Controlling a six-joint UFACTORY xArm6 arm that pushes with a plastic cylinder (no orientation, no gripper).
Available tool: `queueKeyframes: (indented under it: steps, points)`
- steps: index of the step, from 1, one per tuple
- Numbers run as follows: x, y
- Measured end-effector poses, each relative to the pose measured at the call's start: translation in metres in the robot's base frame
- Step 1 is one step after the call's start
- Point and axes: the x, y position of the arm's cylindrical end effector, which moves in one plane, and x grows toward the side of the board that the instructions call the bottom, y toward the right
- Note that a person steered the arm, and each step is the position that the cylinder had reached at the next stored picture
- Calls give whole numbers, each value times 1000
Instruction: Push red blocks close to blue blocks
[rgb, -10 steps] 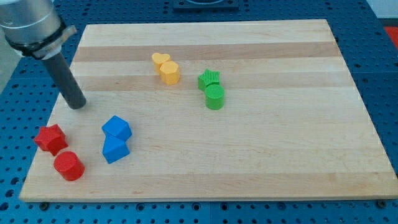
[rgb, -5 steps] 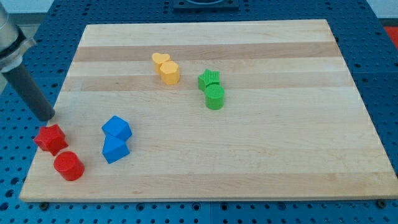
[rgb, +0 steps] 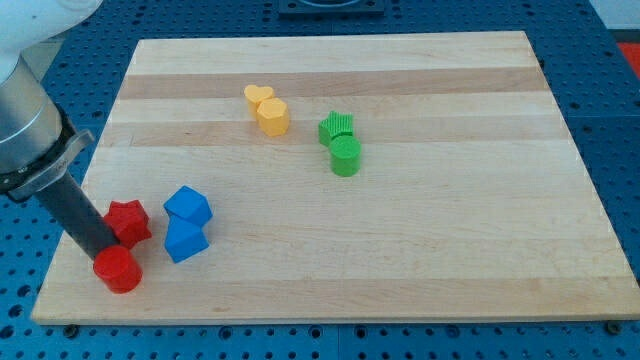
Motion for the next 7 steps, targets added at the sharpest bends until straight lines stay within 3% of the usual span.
queueKeyframes:
  steps: [3, 4, 5, 7]
  points:
    - [1, -48]
    - [39, -49]
    - [64, -44]
    - [58, 28]
